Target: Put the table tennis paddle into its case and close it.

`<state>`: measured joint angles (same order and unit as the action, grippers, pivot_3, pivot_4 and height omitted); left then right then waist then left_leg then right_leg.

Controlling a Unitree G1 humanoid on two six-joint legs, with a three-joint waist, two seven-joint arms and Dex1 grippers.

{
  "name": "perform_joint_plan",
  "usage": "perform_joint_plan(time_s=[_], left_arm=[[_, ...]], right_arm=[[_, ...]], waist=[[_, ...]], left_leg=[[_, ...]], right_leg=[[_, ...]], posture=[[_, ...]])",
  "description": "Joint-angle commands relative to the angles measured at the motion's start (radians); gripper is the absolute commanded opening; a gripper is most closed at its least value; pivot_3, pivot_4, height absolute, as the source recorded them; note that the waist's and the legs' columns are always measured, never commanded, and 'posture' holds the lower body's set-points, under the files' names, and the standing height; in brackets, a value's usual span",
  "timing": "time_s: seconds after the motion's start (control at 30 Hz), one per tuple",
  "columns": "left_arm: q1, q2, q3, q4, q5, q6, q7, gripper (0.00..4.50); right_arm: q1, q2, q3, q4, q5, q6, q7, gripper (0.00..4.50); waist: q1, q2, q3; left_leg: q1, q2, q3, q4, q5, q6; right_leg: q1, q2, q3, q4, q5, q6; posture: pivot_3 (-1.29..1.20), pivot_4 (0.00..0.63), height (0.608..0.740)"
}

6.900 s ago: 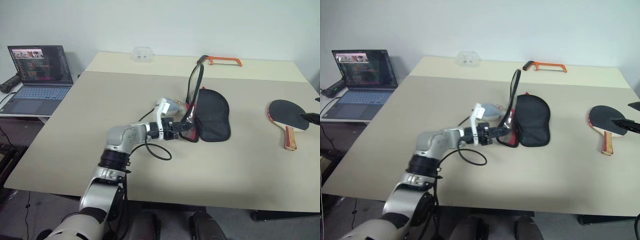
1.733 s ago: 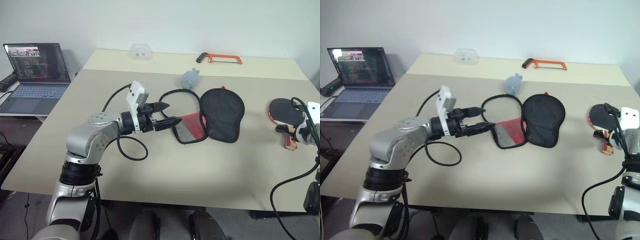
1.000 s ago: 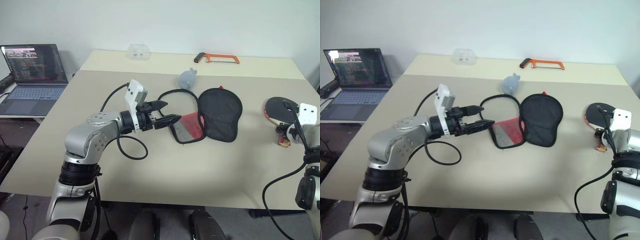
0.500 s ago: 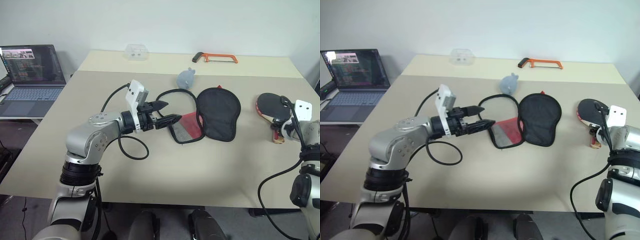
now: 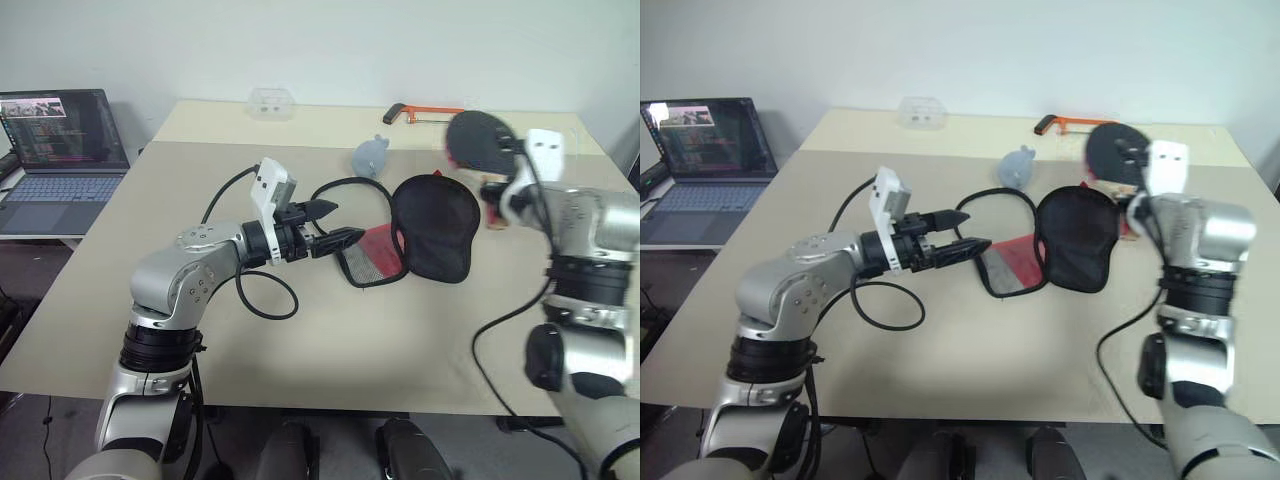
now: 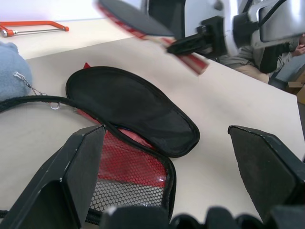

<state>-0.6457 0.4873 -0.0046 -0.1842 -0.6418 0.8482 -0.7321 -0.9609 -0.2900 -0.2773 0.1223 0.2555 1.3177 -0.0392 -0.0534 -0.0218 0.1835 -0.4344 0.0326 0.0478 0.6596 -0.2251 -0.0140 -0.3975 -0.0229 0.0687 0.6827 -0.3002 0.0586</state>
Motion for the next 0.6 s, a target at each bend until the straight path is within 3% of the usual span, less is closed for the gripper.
perform_joint_plan(time_s=[0.03, 0.17, 0.6], left_arm=[[-0.003, 0.005, 0.014, -0.049, -0.014, -0.001, 0.000, 4.50], [0.016, 0.009, 0.021, -0.074, -0.024, 0.004, 0.002, 4.50], [0.028, 0.000, 0.013, -0.092, -0.023, 0.011, 0.014, 4.50]], right_arm=[[0.000, 0.088, -0.017, -0.097, -0.044, -0.013, -0.099, 1.03], [0.054, 0.231, -0.051, -0.180, -0.096, 0.033, -0.213, 1.03], [0.065, 0.304, -0.091, -0.191, -0.177, 0.039, -0.284, 1.03]], waist=[[0.009, 0.000, 0.000], [0.022, 0.000, 0.000], [0.010, 0.000, 0.000]], left_leg=[[-0.001, 0.000, 0.000, 0.000, 0.000, 0.000], [-0.007, 0.000, 0.000, 0.000, 0.001, -0.001], [-0.009, -0.001, -0.001, 0.001, 0.000, 0.000]], right_leg=[[-0.001, 0.000, 0.000, 0.000, 0.000, 0.000], [-0.008, -0.001, -0.001, 0.002, 0.000, 0.000], [-0.010, -0.001, -0.003, 0.004, 0.000, 0.000]], posture=[[0.00, 0.150, 0.740], [0.00, 0.150, 0.740], [0.00, 0.150, 0.740]])
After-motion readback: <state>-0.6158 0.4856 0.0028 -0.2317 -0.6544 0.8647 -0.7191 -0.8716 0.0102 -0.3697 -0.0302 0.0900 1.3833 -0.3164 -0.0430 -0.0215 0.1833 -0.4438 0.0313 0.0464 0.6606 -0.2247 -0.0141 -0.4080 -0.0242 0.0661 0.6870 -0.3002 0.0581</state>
